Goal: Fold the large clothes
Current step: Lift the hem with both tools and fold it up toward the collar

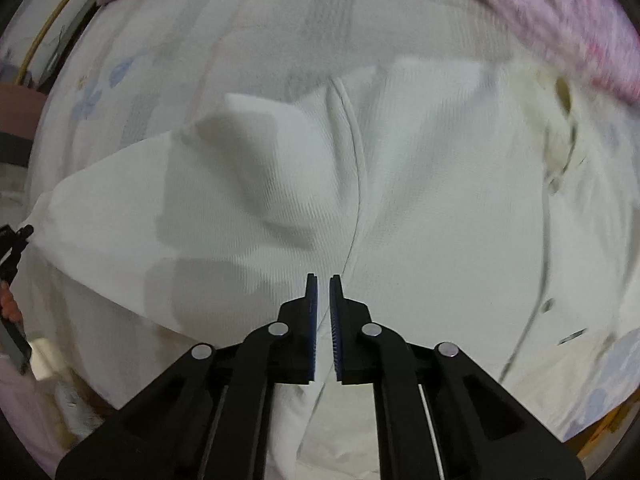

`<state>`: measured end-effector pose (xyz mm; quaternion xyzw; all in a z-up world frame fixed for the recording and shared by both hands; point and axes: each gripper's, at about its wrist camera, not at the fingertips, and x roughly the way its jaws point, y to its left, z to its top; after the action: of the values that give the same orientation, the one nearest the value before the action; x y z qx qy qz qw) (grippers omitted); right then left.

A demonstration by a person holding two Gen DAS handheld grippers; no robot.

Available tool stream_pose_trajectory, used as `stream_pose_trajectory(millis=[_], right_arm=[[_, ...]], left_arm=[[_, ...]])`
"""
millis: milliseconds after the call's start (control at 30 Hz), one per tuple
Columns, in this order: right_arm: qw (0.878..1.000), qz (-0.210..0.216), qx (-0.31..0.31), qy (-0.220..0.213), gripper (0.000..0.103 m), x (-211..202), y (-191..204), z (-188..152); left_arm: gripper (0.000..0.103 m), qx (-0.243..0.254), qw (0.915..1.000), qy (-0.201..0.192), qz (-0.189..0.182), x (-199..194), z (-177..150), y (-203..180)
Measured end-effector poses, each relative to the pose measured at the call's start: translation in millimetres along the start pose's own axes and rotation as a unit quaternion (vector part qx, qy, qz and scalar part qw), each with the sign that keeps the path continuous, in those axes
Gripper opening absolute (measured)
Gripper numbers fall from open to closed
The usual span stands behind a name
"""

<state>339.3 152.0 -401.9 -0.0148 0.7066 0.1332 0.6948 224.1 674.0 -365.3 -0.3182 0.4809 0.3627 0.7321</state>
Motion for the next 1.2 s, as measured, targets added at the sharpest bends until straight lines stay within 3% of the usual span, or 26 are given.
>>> stream_pose_trajectory(millis=[167,267,467,733,900,1000,1033,1200], right_arm=[[0.997,0.068,0.039,0.022,0.003,51,-16,6],[0.993,0.078,0.088,0.019,0.003,86,-23,10],[0.990,0.097,0.106,-0.005,0.002,86,-26,8],[0.986,0.125,0.111,0.005,0.001,85,-31,17],[0.983,0.143,0.116,0.011,0.001,84,-34,21],[0.967,0.213,0.138,0.020,0.002,72,-51,20],[0.960,0.244,0.140,0.004,0.002,56,-62,17],[0.945,0.268,0.174,-0.065,0.002,-10,-145,-12]], left_arm=[[0.009,0.072,0.9949,-0.059,0.040,-44,-5,-32],[0.009,0.112,0.9893,-0.088,0.031,-74,-12,-56],[0.009,0.170,0.9747,-0.143,0.021,-147,-38,-114],[0.009,0.216,0.9614,-0.168,-0.033,-220,-85,-203],[0.009,0.278,0.9431,-0.172,-0.061,-253,-147,-279],[0.009,0.325,0.9275,-0.163,-0.086,-266,-198,-326],[0.009,0.343,0.9211,-0.161,-0.090,-270,-216,-342],[0.009,0.419,0.8880,-0.131,-0.136,-267,-313,-418]])
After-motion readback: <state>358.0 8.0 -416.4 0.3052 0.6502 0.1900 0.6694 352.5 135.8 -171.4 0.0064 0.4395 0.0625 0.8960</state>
